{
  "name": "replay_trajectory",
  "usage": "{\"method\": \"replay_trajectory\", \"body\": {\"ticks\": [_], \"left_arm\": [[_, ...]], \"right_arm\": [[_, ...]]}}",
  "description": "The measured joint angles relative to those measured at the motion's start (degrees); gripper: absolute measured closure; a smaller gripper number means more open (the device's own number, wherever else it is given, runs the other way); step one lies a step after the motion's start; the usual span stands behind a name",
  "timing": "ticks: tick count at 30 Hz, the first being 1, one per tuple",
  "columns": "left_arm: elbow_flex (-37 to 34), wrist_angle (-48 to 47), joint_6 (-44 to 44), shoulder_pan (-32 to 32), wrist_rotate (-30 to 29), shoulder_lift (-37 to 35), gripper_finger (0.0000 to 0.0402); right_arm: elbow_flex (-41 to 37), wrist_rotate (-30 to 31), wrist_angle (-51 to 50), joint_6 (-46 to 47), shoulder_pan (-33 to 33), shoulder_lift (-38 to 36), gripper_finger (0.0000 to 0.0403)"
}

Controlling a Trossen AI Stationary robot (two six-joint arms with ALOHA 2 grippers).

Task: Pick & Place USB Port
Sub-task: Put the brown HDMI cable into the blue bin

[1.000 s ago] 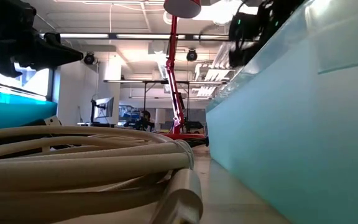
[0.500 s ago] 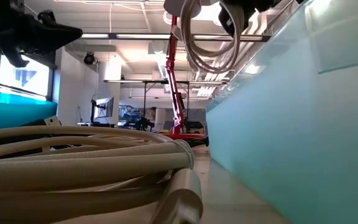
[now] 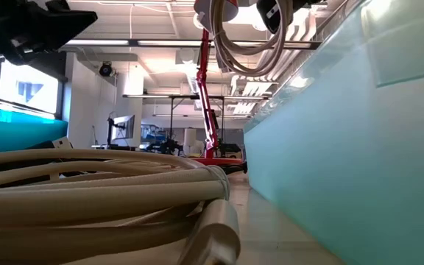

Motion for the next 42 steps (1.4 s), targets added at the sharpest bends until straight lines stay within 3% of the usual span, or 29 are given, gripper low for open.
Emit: {"method": "replay_trajectory", "body": {"ticks": [6, 14, 18, 27, 32, 42], "left_arm": [[1.0, 2.7, -0.2, 0.0, 1.7, 5.7, 0.0347], [5.7, 4.9, -0.5, 0.0, 1.7, 14.8, 0.0256], [8.3, 7.8, 0.0, 0.0, 1.4, 20.9, 0.0231], [18.7, 11.4, 13.3, 0.0, 1.2, 38.3, 0.0227], [24.5, 11.3, 15.5, 0.0, 1.2, 46.1, 0.0227], [33.3, 11.5, 19.9, 0.0, 1.1, 53.1, 0.0227]], "right_arm": [[0.0, -0.3, 0.0, -1.2, 0.4, 0.0, 0.0393], [0.0, -0.3, 0.0, -1.4, 0.4, 0.0, 0.0393], [0.0, -0.3, 0.1, -1.9, 0.4, 0.0, 0.0393], [0.0, -0.3, 1.8, -3.5, 0.8, 0.0, 0.0393], [-0.5, -0.9, 2.1, -4.2, 1.1, 0.0, 0.0393], [-2.6, -0.8, 2.5, -4.4, 1.1, 0.0, 0.0393]]}}
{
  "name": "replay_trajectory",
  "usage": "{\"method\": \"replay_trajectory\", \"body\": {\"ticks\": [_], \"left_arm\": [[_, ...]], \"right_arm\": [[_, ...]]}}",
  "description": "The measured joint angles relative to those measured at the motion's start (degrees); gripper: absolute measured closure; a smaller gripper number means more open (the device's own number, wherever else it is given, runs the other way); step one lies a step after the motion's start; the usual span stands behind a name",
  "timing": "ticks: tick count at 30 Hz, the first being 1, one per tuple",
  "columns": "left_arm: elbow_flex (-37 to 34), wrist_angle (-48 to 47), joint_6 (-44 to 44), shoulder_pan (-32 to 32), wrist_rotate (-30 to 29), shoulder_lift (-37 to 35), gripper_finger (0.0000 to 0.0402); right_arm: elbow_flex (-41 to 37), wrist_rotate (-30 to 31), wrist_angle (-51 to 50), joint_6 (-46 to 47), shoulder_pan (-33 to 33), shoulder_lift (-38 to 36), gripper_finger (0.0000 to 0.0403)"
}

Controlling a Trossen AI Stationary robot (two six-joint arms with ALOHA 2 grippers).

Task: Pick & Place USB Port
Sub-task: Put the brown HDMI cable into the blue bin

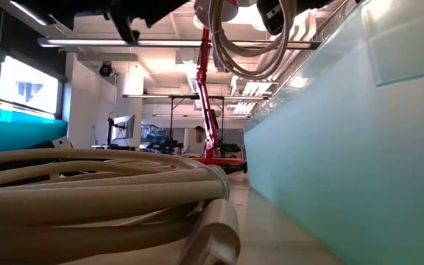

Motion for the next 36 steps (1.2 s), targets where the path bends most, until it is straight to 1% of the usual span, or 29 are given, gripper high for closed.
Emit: {"method": "replay_trajectory", "body": {"ticks": [3, 7, 11, 17, 31, 36], "left_arm": [[1.2, -0.5, 0.7, 0.0, 0.1, 0.1, 0.0227], [1.7, -0.3, 0.7, 0.0, 2.4, 0.1, 0.0227], [1.8, -0.4, 0.8, 0.0, 3.1, 0.3, 0.0227], [2.3, 1.5, 0.9, 0.0, 5.0, 4.2, 0.0227], [8.0, 1.5, 0.9, -0.1, 4.8, 10.1, 0.0227], [10.0, 1.4, 1.3, -0.1, 1.8, 12.2, 0.0227]], "right_arm": [[0.0, 0.0, 0.0, -0.2, 0.0, 0.0, 0.0393], [0.0, 0.0, -0.2, -1.2, 0.0, 0.0, 0.0393], [0.0, 0.0, -0.3, -1.5, 0.0, 0.0, 0.0393], [0.0, 1.7, -0.1, -1.9, 0.0, 0.0, 0.0393], [0.0, 1.8, 0.1, -1.5, 0.0, 0.0, 0.0393], [-0.1, 1.8, -0.4, -1.5, 0.0, 0.0, 0.0393]]}}
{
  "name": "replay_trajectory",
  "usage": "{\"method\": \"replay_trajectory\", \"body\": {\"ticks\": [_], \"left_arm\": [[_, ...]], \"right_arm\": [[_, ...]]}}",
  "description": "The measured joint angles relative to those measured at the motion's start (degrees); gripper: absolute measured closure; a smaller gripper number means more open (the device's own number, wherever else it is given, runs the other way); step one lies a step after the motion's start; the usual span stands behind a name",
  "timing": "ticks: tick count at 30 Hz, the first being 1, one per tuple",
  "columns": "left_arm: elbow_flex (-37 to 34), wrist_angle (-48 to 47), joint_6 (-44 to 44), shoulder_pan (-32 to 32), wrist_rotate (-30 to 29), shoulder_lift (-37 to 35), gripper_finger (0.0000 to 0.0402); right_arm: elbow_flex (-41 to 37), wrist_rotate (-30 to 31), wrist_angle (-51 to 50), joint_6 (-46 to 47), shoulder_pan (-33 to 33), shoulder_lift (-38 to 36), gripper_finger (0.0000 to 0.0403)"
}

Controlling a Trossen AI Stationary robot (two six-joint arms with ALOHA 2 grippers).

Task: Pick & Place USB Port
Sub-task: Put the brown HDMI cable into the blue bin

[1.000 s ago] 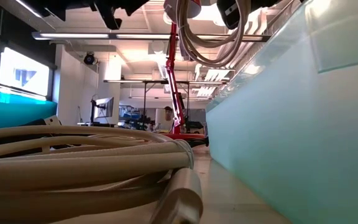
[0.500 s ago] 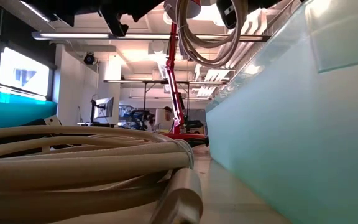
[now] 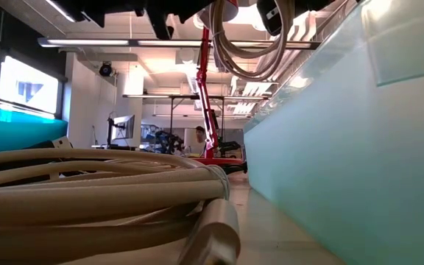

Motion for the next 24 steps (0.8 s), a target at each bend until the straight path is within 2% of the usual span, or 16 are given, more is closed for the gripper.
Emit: {"method": "replay_trajectory", "body": {"ticks": [18, 21, 24], "left_arm": [[2.2, 0.7, 3.1, 0.1, -2.2, 1.9, 0.023], [2.2, 1.3, 4.0, 0.1, -3.4, 2.6, 0.0257], [2.2, 1.4, 8.3, 0.2, -3.9, 3.6, 0.0322]], "right_arm": [[0.0, -0.4, -0.5, 0.1, 0.0, 0.0, 0.0393], [0.0, -0.3, -0.3, 0.2, 0.0, 0.0, 0.0393], [0.0, -0.4, -0.3, 0.2, 0.0, 0.0, 0.0393]]}}
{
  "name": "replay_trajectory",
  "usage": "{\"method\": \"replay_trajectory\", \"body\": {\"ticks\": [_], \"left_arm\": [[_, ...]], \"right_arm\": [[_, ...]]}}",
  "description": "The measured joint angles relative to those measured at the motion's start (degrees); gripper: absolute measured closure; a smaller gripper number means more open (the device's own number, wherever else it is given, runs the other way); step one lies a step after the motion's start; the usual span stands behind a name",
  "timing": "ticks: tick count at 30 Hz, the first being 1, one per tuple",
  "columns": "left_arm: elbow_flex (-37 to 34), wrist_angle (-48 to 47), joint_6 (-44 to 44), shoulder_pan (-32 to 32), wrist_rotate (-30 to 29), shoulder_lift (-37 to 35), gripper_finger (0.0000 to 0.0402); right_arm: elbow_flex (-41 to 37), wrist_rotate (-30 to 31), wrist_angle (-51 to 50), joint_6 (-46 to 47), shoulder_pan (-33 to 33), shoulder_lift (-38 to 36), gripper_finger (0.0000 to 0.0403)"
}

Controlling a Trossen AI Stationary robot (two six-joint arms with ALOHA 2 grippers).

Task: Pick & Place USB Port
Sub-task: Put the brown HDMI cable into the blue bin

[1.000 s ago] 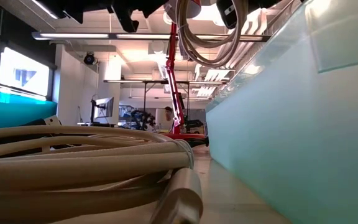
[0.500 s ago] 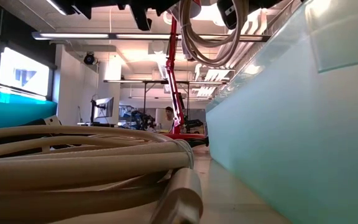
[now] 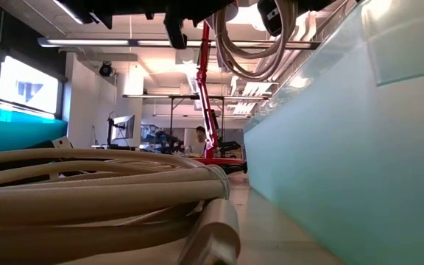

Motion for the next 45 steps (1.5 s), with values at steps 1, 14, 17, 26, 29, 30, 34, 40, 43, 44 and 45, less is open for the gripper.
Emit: {"method": "replay_trajectory", "body": {"ticks": [1, 14, 17, 26, 29, 30, 34, 40, 43, 44, 45], "left_arm": [[0.0, 0.4, 0.7, 0.0, 0.0, 0.3, 0.035], [0.0, -5.3, 1.2, -0.5, -1.9, -1.4, 0.0372], [-0.1, -10.2, -0.1, -1.2, -1.5, -4.4, 0.0372], [-0.1, -19.8, -3.1, -4.7, -5.7, -12.7, 0.0372], [-0.1, -22.3, -4.7, -6.2, -6.6, -15.9, 0.0372], [-0.1, -22.8, -5.3, -6.6, -6.7, -17.1, 0.0372], [-0.1, -26.1, -7.8, -8.8, -7.9, -22.9, 0.0372], [-0.1, -34.4, -13.4, -11.4, -20.1, -30.5, 0.0372], [-0.1, -36.9, -17.4, -11.3, -23.7, -33.2, 0.0372], [-0.1, -37.6, -18.0, -11.3, -24.7, -33.8, 0.0372], [-0.1, -37.9, -18.3, -11.3, -25.7, -34.2, 0.0372]], "right_arm": [[0.0, 0.2, -0.2, -0.2, 0.0, 0.0, 0.0393], [0.0, 9.1, 0.6, 6.1, 0.1, 0.1, 0.0343], [0.0, 13.1, 0.7, 8.4, 0.1, 0.0, 0.031], [0.1, 17.7, 3.4, 6.0, 0.0, -0.9, 0.021], [0.2, 20.2, 2.8, 5.1, -0.1, -2.8, 0.0186], [0.2, 21.3, 2.1, 5.0, -0.1, -3.7, 0.0181], [0.2, 27.5, -0.9, 4.9, -0.1, -7.6, 0.017], [0.2, 37.0, -6.8, 4.9, -0.1, -13.0, 0.0175], [0.2, 40.5, -9.5, 4.9, -0.1, -14.4, 0.018], [0.2, 41.5, -9.7, 4.8, -0.1, -14.7, 0.0181], [0.2, 42.2, -9.7, 4.6, -0.1, -14.8, 0.0182]]}}
